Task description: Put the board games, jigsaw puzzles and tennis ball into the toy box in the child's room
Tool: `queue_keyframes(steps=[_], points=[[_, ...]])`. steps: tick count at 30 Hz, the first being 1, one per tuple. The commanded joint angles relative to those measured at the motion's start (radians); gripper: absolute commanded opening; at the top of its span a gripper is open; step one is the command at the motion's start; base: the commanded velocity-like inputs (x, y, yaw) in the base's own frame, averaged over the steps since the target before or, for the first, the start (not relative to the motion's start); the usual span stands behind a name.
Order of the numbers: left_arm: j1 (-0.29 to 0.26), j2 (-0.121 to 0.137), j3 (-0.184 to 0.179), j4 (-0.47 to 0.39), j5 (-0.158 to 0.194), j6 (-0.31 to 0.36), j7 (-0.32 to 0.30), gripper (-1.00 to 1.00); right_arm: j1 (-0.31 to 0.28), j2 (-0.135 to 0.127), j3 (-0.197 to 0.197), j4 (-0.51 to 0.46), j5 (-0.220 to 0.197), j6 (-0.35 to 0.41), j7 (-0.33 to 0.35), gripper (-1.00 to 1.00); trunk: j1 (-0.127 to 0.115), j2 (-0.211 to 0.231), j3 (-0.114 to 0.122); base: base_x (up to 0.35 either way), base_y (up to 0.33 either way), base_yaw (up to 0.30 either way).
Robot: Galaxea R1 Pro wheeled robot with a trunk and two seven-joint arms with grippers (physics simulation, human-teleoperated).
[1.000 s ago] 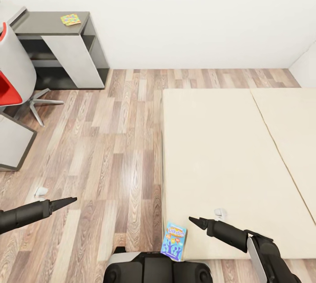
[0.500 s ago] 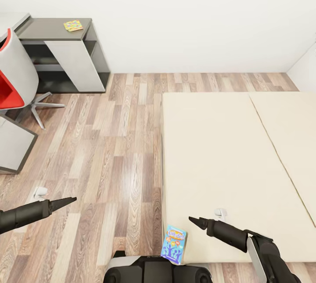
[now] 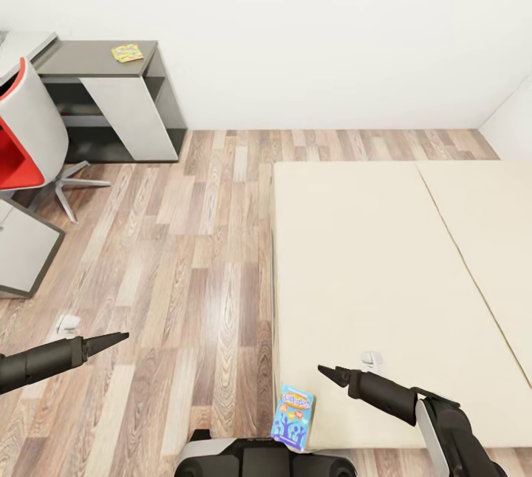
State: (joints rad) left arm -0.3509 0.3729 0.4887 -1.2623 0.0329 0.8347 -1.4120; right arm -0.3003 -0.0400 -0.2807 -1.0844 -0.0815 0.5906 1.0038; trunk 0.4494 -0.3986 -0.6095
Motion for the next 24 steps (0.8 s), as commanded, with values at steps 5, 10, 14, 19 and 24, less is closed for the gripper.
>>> queue_keyframes(steps=[5, 10, 14, 19, 24], points=[[0.000, 0.001, 0.001, 0.000, 0.001, 0.010, -0.003, 1.00, 0.000, -0.001, -0.001, 0.000, -0.006, 0.008, 0.001, 1.00, 0.001, -0.001, 0.007, 0.000, 0.000, 0.000], [0.000, 0.001, 0.001, 0.000, 0.001, 0.010, -0.003, 1.00, 0.000, -0.001, -0.002, 0.000, -0.006, 0.008, 0.001, 1.00, 0.001, -0.001, 0.015, 0.000, 0.000, 0.000], [0.000, 0.000, 0.001, 0.000, 0.002, 0.010, -0.002, 1.00, 0.000, -0.001, -0.002, 0.000, -0.006, 0.008, 0.001, 1.00, 0.001, -0.001, 0.022, 0.000, 0.000, 0.000], [0.000, 0.000, 0.001, 0.000, 0.001, 0.010, -0.003, 1.00, 0.000, -0.001, -0.002, 0.000, -0.006, 0.008, 0.001, 1.00, 0.001, -0.001, 0.030, 0.000, 0.000, 0.000], [0.000, 0.001, 0.002, 0.000, 0.002, 0.010, -0.003, 1.00, 0.000, -0.001, -0.002, 0.000, -0.006, 0.008, 0.001, 1.00, 0.001, -0.001, 0.039, 0.000, 0.000, 0.000]])
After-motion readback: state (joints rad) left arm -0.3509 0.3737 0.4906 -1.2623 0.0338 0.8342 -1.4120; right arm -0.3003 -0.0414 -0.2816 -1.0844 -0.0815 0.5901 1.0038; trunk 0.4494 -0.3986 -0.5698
